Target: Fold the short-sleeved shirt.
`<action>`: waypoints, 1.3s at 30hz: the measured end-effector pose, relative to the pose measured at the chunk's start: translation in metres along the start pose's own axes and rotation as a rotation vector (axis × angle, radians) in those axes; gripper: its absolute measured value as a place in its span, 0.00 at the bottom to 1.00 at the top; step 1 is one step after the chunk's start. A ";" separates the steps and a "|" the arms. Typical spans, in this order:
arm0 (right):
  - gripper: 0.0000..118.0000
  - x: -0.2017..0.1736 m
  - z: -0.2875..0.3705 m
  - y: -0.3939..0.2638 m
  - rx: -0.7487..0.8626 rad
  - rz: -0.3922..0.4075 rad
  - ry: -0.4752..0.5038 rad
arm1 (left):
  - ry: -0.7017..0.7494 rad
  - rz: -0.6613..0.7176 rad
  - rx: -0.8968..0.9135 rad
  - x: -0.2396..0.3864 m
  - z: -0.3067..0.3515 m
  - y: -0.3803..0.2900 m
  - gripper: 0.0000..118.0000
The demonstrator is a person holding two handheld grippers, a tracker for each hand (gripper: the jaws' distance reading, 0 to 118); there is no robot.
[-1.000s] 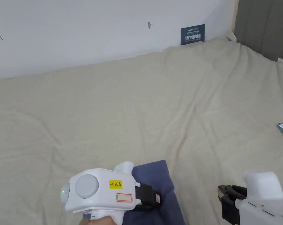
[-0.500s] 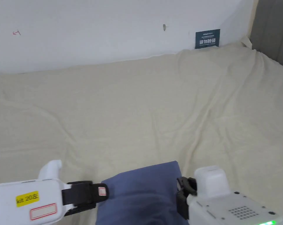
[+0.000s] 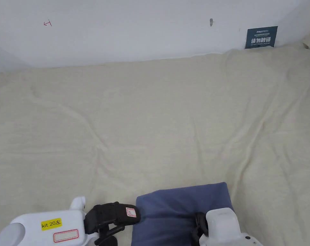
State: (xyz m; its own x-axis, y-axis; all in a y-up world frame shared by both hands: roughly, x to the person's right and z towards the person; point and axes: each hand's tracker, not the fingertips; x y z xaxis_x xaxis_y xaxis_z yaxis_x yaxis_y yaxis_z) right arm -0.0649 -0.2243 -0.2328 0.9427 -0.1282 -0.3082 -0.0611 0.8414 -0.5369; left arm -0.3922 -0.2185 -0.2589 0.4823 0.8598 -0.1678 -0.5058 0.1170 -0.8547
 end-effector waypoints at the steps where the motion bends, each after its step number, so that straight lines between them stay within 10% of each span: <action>1: 0.00 0.000 0.001 0.000 0.007 0.007 -0.001 | -0.022 0.003 -0.010 0.000 -0.008 0.001 1.00; 8: 0.00 0.001 0.002 0.000 0.010 0.034 0.001 | -0.123 -0.014 -0.132 0.011 -0.068 0.007 0.93; 10: 0.00 0.003 0.003 0.002 0.007 -0.006 -0.003 | -0.069 -0.059 -0.113 0.010 -0.068 0.006 0.69; 12: 0.00 0.002 0.005 0.012 0.017 -0.058 -0.058 | 0.053 -0.017 -0.095 0.007 -0.073 -0.001 0.25; 24: 0.00 -0.012 0.062 0.058 0.253 -0.092 -0.136 | 0.049 -0.139 -0.068 0.028 -0.022 0.012 0.23; 39: 0.00 -0.060 0.082 0.101 0.438 -0.014 -0.228 | 0.499 -0.178 0.181 -0.041 0.198 0.100 0.23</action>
State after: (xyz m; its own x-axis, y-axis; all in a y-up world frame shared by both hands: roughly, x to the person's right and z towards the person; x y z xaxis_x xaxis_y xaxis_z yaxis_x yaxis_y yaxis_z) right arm -0.1011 -0.0888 -0.2042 0.9931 -0.0646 -0.0975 0.0501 0.9883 -0.1443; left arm -0.6040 -0.1438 -0.2403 0.8295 0.4842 -0.2782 -0.4788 0.3603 -0.8006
